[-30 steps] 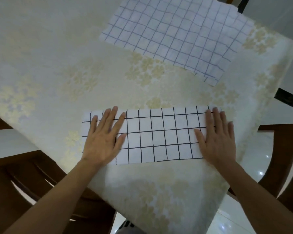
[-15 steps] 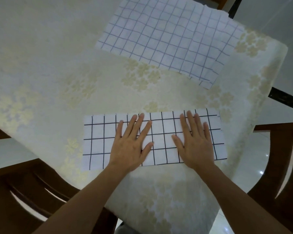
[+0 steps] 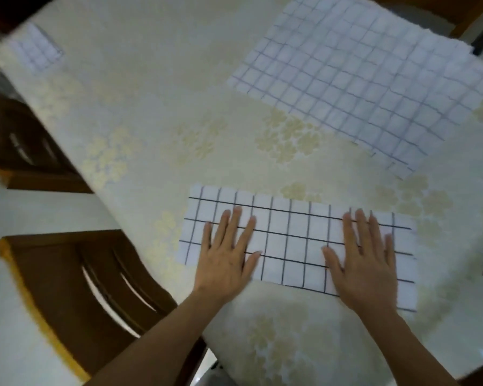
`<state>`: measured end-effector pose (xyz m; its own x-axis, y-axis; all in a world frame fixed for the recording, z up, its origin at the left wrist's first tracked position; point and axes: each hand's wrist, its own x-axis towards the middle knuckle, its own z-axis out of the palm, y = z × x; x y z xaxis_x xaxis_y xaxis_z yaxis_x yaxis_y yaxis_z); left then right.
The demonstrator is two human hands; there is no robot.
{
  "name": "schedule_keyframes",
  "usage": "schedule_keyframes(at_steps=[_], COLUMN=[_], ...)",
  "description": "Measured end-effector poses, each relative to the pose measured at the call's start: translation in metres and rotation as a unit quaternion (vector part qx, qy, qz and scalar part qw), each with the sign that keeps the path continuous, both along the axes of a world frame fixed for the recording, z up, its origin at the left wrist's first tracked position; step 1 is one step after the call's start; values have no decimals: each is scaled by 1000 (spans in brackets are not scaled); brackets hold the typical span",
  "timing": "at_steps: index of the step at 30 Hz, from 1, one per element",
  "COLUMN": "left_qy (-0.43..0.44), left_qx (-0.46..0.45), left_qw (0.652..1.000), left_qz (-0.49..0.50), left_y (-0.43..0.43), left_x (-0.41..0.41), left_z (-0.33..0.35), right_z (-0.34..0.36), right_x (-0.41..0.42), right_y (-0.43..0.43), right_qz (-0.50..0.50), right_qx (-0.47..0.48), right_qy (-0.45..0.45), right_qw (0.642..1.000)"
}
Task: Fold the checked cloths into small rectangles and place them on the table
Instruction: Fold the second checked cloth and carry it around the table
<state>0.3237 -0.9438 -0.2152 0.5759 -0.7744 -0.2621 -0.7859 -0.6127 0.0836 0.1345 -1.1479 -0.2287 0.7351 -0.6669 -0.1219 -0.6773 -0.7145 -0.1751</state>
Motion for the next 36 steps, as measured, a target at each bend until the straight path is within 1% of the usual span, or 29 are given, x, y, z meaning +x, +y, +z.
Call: schedule_keyframes(at_steps=[4, 8, 11, 14, 15, 16, 18, 20, 22, 26, 29, 33, 36], left_qy=[-4, -2, -10, -12, -14, -20, -35, -49, -54, -60, -52, -46, -36], left_qx=[-5, -13, 0, -18, -31, -43, -60, -65, -71, -117, -120, -77, -60], left_qw=[1000, 1000, 1000, 1000, 999, 997, 989, 977, 964, 939, 926, 912, 902], left_qz=[-13, -19, -25, 9, 34, 61, 129, 197, 250, 319, 354, 400, 427], left_y=[-7, -5, -5, -3, -1, 3, 12, 21, 27, 31, 32, 31, 27], left_x=[6, 10, 9, 4, 1, -3, -9, -12, -13, -8, -4, 8, 17], left_z=[2, 0, 0, 8, 14, 20, 31, 39, 44, 48, 44, 40, 36], right_z=[2, 1, 1, 13, 21, 29, 44, 52, 55, 55, 56, 60, 63], right_x=[-5, -5, -7, 11, 24, 41, 82, 126, 167, 230, 265, 299, 317], right_y=[1, 1, 0, 0, -1, -2, -2, 1, 7, 22, 34, 48, 61], right_qz=[-35, -35, -21, -29, -12, 26, 149, 283, 397, 576, 655, 726, 760], right_qx=[18, 16, 17, 33, 33, 27, 30, 58, 60, 35, 19, 6, -17], right_qy=[9, 4, 12, 10, 4, -6, -36, -74, -99, -89, -57, 6, 46], right_qw=[999, 999, 1000, 999, 999, 999, 988, 955, 910, 812, 754, 687, 648])
